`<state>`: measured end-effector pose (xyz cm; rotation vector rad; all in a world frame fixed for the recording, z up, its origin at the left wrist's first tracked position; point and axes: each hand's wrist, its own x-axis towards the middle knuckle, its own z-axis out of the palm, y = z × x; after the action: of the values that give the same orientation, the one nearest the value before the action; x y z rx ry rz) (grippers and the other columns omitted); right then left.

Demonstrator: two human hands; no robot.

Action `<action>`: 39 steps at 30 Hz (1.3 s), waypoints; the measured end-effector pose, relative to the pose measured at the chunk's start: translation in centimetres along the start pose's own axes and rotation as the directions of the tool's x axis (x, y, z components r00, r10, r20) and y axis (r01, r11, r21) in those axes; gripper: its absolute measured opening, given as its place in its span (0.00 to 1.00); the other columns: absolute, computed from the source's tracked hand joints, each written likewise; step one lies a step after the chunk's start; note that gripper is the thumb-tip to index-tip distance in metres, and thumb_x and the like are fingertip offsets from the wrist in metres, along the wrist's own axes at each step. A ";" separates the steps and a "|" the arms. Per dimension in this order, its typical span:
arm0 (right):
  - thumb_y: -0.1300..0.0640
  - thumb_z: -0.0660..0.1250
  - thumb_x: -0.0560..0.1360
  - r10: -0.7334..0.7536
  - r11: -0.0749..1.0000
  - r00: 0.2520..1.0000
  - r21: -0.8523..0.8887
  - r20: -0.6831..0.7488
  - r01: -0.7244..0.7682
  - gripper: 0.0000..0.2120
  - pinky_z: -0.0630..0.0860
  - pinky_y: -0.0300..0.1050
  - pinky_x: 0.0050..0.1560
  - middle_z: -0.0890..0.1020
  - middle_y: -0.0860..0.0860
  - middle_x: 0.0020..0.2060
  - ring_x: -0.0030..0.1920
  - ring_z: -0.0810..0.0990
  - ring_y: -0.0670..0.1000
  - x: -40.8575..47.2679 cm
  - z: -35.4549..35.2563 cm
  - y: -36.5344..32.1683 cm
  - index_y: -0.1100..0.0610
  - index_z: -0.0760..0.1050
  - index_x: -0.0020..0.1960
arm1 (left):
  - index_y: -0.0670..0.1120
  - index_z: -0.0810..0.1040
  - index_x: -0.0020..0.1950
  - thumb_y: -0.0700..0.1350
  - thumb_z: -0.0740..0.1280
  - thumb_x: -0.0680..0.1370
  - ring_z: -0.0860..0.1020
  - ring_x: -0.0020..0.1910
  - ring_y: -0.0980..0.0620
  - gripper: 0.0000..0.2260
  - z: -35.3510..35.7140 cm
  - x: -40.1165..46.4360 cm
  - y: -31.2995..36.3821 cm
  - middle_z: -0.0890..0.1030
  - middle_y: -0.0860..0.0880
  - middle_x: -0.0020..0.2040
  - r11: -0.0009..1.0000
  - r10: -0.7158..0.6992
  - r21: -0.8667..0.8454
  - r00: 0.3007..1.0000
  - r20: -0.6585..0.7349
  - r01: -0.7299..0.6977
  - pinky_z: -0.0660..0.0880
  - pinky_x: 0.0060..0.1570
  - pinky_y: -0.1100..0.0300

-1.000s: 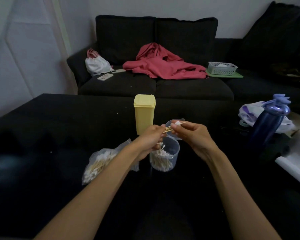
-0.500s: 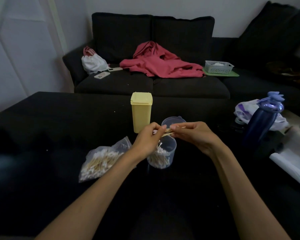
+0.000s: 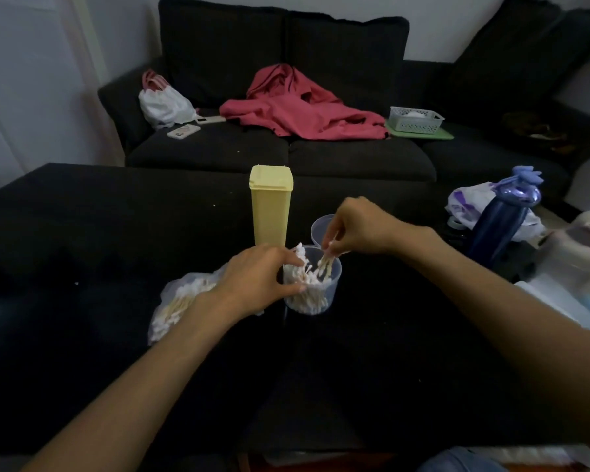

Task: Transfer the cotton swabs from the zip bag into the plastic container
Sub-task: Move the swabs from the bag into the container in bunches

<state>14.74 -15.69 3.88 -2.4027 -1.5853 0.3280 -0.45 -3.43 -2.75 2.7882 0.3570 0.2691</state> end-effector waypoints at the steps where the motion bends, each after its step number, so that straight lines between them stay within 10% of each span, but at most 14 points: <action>1: 0.59 0.73 0.70 -0.017 0.998 0.999 -0.054 0.031 0.019 0.03 0.79 0.40 0.50 0.84 0.49 0.46 0.42 0.80 0.41 0.5 -0.2 -0.1 0.54 0.81 0.43 | 0.57 0.74 0.65 0.58 0.69 0.73 0.72 0.63 0.57 0.21 0.2 0.0 0.0 0.76 0.57 0.64 1.000 -0.002 0.023 1.000 -0.015 0.002 0.71 0.56 0.58; 9: 0.60 0.72 0.70 -0.030 0.969 0.959 -0.229 0.280 0.097 0.06 0.78 0.44 0.55 0.81 0.46 0.48 0.51 0.79 0.45 2.9 0.7 -0.4 0.56 0.82 0.47 | 0.56 0.76 0.63 0.57 0.67 0.75 0.74 0.61 0.55 0.18 0.2 -0.1 0.6 0.78 0.55 0.61 0.997 0.002 0.077 0.997 -0.071 0.004 0.71 0.54 0.58; 19: 0.55 0.73 0.70 0.271 0.933 0.889 -0.329 0.370 -0.147 0.08 0.77 0.42 0.52 0.80 0.49 0.43 0.48 0.79 0.48 4.4 2.8 -1.0 0.55 0.76 0.45 | 0.57 0.79 0.58 0.59 0.69 0.72 0.76 0.59 0.56 0.16 1.1 0.1 0.2 0.80 0.56 0.57 0.998 -0.042 0.051 0.993 -0.110 0.047 0.75 0.56 0.55; 23: 0.61 0.69 0.72 0.355 0.933 0.767 -0.151 0.535 -0.327 0.10 0.76 0.35 0.39 0.81 0.50 0.42 0.42 0.81 0.45 5.0 2.1 -0.8 0.61 0.77 0.54 | 0.56 0.79 0.58 0.58 0.69 0.73 0.76 0.58 0.56 0.16 1.1 0.0 0.3 0.80 0.56 0.58 0.998 -0.035 0.047 0.993 -0.114 0.040 0.74 0.55 0.57; 28: 0.68 0.63 0.75 0.312 0.832 0.605 0.097 0.732 -0.547 0.12 0.80 0.40 0.51 0.81 0.57 0.50 0.49 0.82 0.50 5.0 0.7 -0.4 0.66 0.74 0.58 | 0.57 0.79 0.58 0.58 0.69 0.73 0.76 0.58 0.55 0.15 1.1 -0.1 0.5 0.80 0.57 0.57 0.999 -0.041 0.026 0.992 -0.119 0.044 0.74 0.58 0.50; 39: 0.66 0.66 0.74 0.292 0.774 0.633 0.211 0.717 -0.597 0.10 0.80 0.36 0.41 0.82 0.56 0.50 0.47 0.83 0.49 3.9 1.2 0.8 0.63 0.76 0.55 | 0.55 0.78 0.61 0.49 0.68 0.76 0.72 0.61 0.59 0.13 2.2 -1.2 1.3 0.79 0.56 0.59 0.992 0.123 0.012 0.962 -0.244 -0.124 0.72 0.55 0.62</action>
<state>16.55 -12.26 2.31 -2.3838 -0.8549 1.6024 -0.86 -5.61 -4.56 2.7825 0.2380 0.6458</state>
